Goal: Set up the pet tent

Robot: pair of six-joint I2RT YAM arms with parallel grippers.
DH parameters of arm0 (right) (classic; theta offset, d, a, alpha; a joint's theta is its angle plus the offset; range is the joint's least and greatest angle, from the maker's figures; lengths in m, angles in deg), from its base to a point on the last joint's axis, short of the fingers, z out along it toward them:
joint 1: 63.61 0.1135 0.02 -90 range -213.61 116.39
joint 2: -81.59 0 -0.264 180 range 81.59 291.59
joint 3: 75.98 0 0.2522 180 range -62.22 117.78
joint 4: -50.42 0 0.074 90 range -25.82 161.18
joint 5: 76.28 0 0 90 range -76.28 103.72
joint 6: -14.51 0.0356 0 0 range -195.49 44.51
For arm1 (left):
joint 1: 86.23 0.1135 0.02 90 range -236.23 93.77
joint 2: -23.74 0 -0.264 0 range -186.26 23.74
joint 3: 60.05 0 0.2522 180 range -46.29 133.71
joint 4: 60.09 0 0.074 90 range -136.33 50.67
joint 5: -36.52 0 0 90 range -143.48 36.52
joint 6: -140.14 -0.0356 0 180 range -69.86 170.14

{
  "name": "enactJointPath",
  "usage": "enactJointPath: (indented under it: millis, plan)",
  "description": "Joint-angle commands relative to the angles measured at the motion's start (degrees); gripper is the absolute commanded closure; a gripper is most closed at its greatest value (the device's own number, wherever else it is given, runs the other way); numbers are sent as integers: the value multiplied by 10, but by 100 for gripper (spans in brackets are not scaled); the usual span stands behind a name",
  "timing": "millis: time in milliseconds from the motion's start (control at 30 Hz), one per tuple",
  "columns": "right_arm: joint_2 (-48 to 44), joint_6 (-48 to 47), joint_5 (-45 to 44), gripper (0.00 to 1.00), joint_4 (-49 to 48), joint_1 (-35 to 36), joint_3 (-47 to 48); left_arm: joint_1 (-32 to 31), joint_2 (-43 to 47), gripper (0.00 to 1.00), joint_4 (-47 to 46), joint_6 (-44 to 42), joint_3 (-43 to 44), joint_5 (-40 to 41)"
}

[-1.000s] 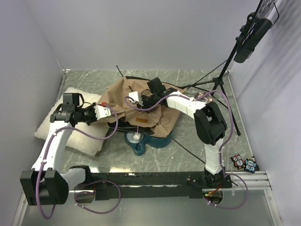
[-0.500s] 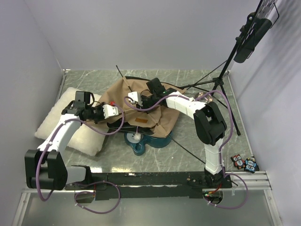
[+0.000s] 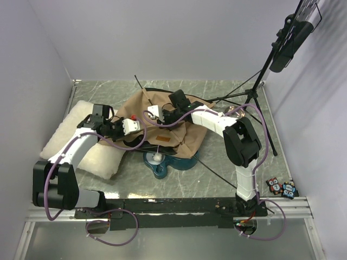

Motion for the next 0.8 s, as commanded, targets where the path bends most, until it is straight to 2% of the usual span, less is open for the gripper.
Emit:
enactJointPath:
  millis: [0, 33, 100, 167, 233, 400, 533, 667, 767]
  plan:
    - [-38, 48, 65, 100, -37, 23, 22, -10, 16, 95, -4, 51, 6, -23]
    - [-40, 53, 63, 100, -36, 24, 26, -8, 23, 99, -2, 82, 13, -26]
    - [-46, 80, 54, 97, -34, 23, 39, 14, 37, 99, 10, 134, 27, -45]
    - [-60, 124, 39, 64, -43, 18, 52, 57, 59, 99, 15, 165, 32, -60]
    - [-81, 180, 22, 42, -60, 9, 62, 100, 87, 99, 20, 167, 26, -75]
    - [-103, 370, -11, 18, -71, -42, 118, 159, 148, 99, 42, 130, 2, -92]
    - [-127, 514, -46, 13, -59, -93, 119, 187, 176, 99, 48, 149, 7, -108]
    - [-140, 605, -142, 12, -45, -128, 84, 204, 212, 99, 47, 157, 7, -117]
    - [-101, 650, -202, 11, -9, -144, 109, 204, 242, 99, 37, 167, -5, -118]
